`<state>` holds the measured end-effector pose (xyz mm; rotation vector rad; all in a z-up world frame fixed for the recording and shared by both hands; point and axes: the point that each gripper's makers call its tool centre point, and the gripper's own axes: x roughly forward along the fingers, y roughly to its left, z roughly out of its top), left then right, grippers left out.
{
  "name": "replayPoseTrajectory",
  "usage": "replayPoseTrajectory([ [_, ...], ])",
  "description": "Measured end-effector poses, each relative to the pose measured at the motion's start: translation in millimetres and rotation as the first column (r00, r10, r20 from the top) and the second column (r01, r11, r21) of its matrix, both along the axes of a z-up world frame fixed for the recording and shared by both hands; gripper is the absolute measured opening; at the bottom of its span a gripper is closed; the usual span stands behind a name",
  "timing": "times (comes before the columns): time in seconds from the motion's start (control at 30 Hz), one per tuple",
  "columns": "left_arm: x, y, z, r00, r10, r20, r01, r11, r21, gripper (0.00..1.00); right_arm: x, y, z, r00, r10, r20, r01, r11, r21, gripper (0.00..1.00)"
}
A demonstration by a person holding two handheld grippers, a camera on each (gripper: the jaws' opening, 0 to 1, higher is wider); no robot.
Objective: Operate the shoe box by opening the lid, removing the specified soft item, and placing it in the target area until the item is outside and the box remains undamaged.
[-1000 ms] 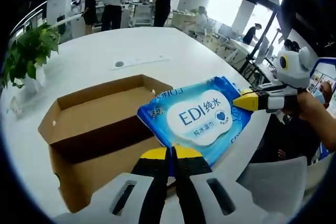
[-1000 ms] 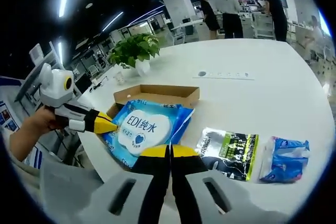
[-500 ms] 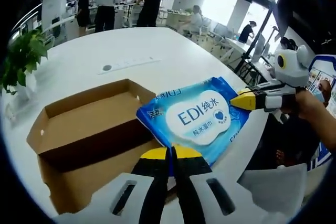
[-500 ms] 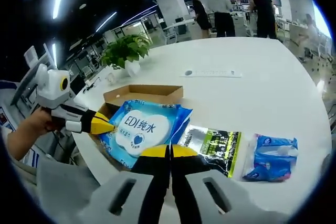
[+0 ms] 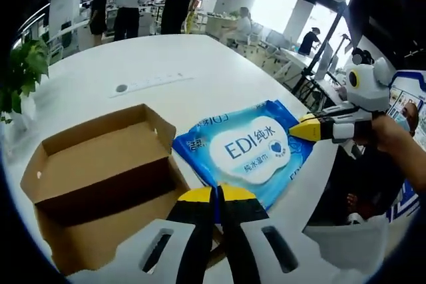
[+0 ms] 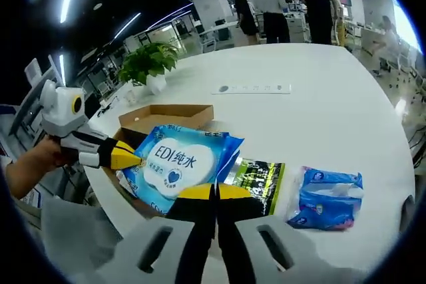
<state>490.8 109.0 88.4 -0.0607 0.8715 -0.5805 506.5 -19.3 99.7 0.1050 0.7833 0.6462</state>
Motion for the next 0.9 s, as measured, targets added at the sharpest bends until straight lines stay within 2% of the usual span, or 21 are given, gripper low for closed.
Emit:
replayPoseTrajectory([
  [0.27,8.6,-18.0,-8.6,1.0,-0.005,0.002,0.005,1.0,-0.012,0.0,8.0,-18.6,-16.5,1.0,-0.011,-0.02,0.01,0.999,-0.031,0.0],
  [0.47,15.8,-29.1,-21.4,1.0,-0.025,0.003,0.025,1.0,0.004,0.0,16.9,-29.2,-30.8,1.0,-0.009,-0.027,0.007,0.998,-0.067,0.0],
  [0.7,25.9,-36.5,-37.4,0.998,-0.07,0.005,0.069,0.996,0.06,0.0,26.6,-35.4,-49.7,0.999,-0.005,-0.038,0.002,0.996,-0.087,0.0],
  [0.9,31.6,-38.8,-49.8,0.995,-0.103,-0.013,0.104,0.989,0.104,0.0,32.8,-36.4,-65.0,0.999,0.005,-0.048,-0.01,0.994,-0.112,0.0],
])
